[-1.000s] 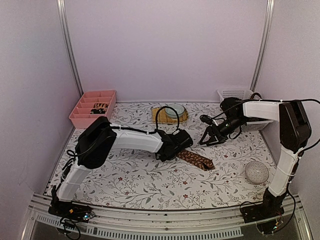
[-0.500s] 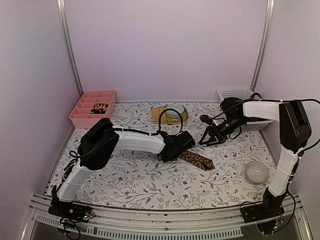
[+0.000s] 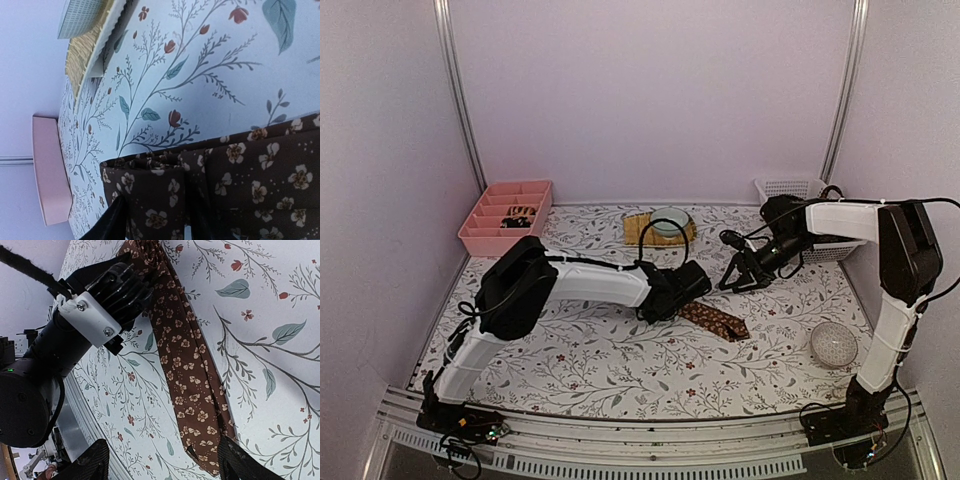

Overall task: Roll the ties
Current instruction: Roll the tie at the center of the board.

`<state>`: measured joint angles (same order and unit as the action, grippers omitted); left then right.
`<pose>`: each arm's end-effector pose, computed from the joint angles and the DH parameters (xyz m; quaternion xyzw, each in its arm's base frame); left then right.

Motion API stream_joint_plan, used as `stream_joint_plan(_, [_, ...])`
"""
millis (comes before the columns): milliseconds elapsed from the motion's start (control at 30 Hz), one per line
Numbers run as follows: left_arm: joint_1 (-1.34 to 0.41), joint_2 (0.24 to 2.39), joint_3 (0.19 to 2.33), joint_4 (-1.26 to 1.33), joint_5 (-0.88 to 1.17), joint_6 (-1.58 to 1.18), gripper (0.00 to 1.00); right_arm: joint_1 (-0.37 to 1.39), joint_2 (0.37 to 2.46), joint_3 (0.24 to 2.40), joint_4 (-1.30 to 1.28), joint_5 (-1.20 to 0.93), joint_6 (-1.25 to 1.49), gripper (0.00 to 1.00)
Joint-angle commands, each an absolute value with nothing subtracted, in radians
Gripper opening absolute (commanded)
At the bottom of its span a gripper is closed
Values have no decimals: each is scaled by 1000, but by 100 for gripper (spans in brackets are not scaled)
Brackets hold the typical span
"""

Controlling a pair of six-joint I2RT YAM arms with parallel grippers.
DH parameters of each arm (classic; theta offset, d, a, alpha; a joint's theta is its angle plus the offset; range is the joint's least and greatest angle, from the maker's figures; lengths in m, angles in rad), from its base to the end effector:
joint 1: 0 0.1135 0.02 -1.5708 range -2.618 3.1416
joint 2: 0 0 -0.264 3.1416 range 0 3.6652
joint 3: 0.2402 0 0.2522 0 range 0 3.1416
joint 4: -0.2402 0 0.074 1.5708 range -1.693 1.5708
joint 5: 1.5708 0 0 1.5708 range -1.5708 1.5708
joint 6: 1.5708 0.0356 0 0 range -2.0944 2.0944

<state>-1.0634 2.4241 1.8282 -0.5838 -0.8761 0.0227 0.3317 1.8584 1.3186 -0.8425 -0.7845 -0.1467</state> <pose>0.2631 -0.4169 0.1098 0.3885 0.8031 0.2735 0.3595 0.3269 0.1392 0.1948 -0.2529 0.8852 0.3870 0.0514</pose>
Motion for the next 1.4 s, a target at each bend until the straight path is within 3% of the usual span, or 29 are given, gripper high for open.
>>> stream_joint_plan(0, [-1079,2401,1842,-549,-846,43,46,333,1845,1326,-854,-807,-151,74])
stream_joint_plan(133, [-1081,2366,1832,-519,-822,59,62,334,1857,1341,-849,-807,-139,74])
stream_joint_plan(367, [-1081,2278,1786,-462,-745,57,99,334,1902,1406,-820,-804,-82,74])
stream_joint_plan(700, [-1052,2096,1704,-410,-498,-49,100,387,2006,1537,-713,-783,122,76])
stream_joint_plan(1000, [-815,1773,1300,-203,-104,-304,100,486,2175,1670,-644,-705,260,77])
stream_joint_plan(1367, [-580,1934,1239,13,321,-381,95,560,2292,1734,-619,-719,339,70])
